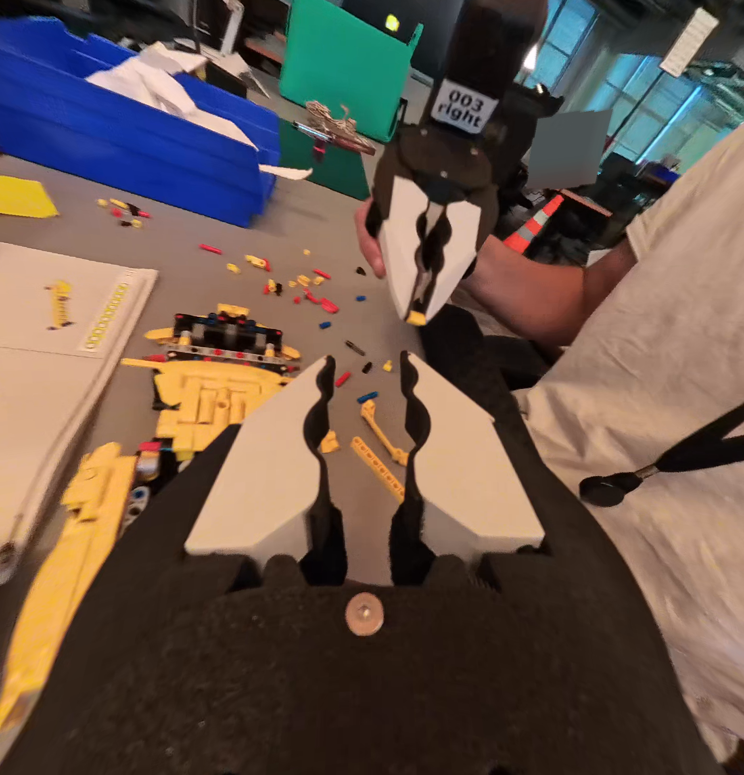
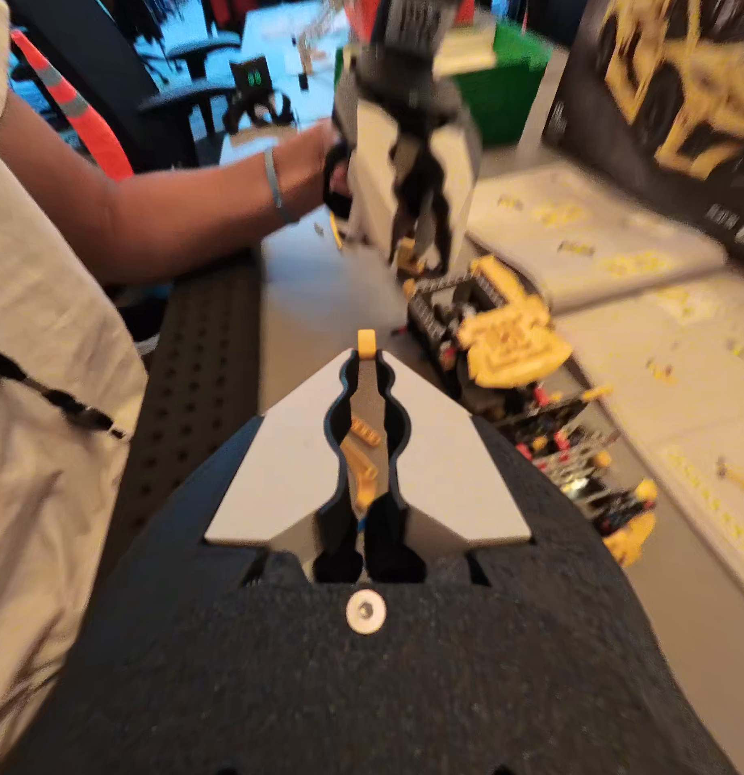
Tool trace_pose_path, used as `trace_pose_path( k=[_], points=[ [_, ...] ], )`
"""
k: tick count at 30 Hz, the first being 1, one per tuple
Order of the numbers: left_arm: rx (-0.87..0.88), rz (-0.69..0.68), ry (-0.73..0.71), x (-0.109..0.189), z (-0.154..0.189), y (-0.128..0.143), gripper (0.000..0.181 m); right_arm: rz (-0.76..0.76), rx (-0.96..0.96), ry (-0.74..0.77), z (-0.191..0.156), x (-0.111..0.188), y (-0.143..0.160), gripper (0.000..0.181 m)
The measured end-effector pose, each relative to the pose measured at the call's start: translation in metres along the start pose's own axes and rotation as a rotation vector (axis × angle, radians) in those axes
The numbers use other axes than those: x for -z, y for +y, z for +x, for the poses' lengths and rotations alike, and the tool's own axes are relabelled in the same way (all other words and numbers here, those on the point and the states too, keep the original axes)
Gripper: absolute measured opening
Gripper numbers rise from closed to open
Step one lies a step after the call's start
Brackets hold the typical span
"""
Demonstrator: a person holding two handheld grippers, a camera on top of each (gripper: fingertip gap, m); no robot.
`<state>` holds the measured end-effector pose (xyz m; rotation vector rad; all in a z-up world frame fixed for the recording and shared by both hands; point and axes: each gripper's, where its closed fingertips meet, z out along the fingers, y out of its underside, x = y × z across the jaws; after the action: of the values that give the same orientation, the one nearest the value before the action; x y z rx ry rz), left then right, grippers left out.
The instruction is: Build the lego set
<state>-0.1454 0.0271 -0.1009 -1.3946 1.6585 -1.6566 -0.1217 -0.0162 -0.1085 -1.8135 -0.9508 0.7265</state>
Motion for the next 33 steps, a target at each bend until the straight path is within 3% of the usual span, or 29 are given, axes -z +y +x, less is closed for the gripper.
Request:
trace_pose_path(
  k=[5,11,15,21,33],
  points=[
    [0.141,0.096,0.021,-0.008,-0.013,-0.012,0.032,0.011,0.263,0.170,0.033,-0.023,-0.027,0.006],
    [0.244,0.206,0.077,0.008,-0.019,-0.027,0.021,-0.086,0.530,0.394,0.051,-0.031,-0.031,0.007],
    [0.238,0.166,0.067,0.006,-0.020,-0.019,0.021,-0.128,0.640,0.503,0.056,-0.031,-0.029,0.007],
    [0.233,0.120,0.065,-0.011,-0.017,-0.012,0.020,-0.152,0.707,0.566,0.056,-0.033,-0.030,0.007],
    [0.275,0.183,0.075,-0.014,-0.023,-0.019,0.011,-0.126,0.711,0.609,0.058,-0.030,-0.028,0.007]
  ],
)
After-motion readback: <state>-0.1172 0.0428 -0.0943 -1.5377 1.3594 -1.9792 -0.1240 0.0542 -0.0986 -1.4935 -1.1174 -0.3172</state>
